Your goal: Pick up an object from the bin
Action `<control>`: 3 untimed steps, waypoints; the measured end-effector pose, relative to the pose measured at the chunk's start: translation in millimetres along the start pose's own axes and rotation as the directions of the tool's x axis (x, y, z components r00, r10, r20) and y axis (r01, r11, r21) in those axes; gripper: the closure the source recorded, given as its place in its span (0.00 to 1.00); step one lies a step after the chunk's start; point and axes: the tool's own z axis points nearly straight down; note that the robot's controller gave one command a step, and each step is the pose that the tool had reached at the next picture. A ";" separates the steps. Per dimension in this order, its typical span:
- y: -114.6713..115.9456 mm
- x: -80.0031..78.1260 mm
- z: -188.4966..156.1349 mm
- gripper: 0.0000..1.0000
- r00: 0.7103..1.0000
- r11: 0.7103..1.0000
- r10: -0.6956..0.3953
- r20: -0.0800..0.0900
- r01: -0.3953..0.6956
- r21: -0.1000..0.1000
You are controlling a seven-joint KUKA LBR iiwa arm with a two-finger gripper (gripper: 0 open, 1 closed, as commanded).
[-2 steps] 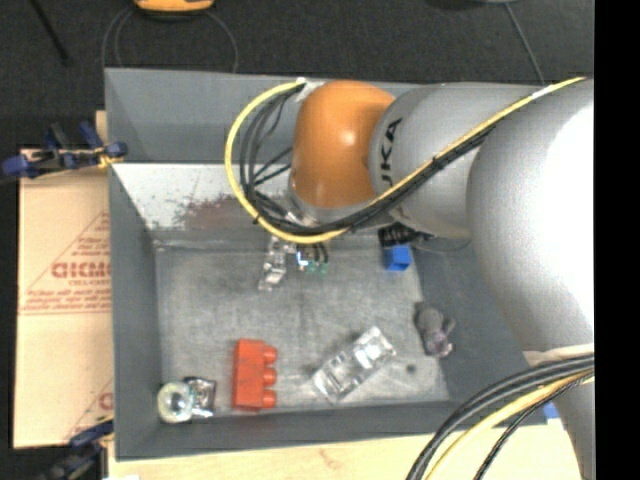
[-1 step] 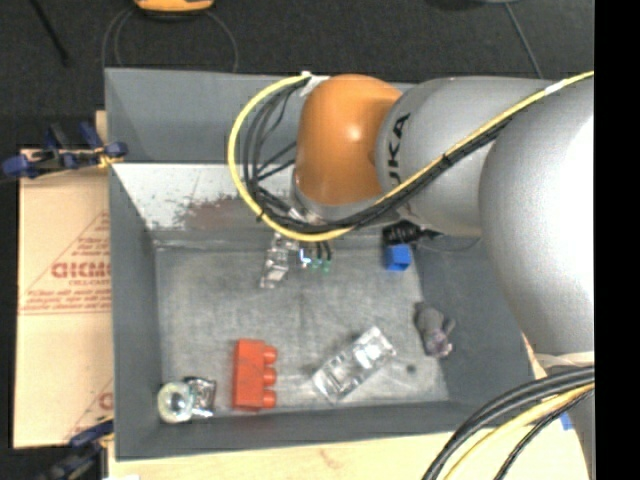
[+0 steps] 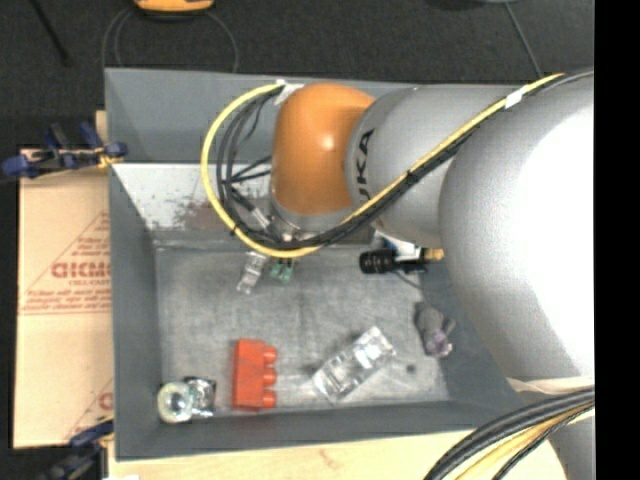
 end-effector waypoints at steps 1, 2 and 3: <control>19.1 6.8 -45.3 1.00 1.000 1.000 0.019 0.008 -0.019 -0.005; -33.3 55.0 -8.9 1.00 1.000 1.000 0.031 -0.001 -0.031 0.005; -31.0 53.2 -10.5 0.00 1.000 1.000 0.031 0.004 -0.031 0.000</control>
Offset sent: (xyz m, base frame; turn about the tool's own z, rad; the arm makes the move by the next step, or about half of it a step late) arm 0.0000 0.0196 0.0417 0.0230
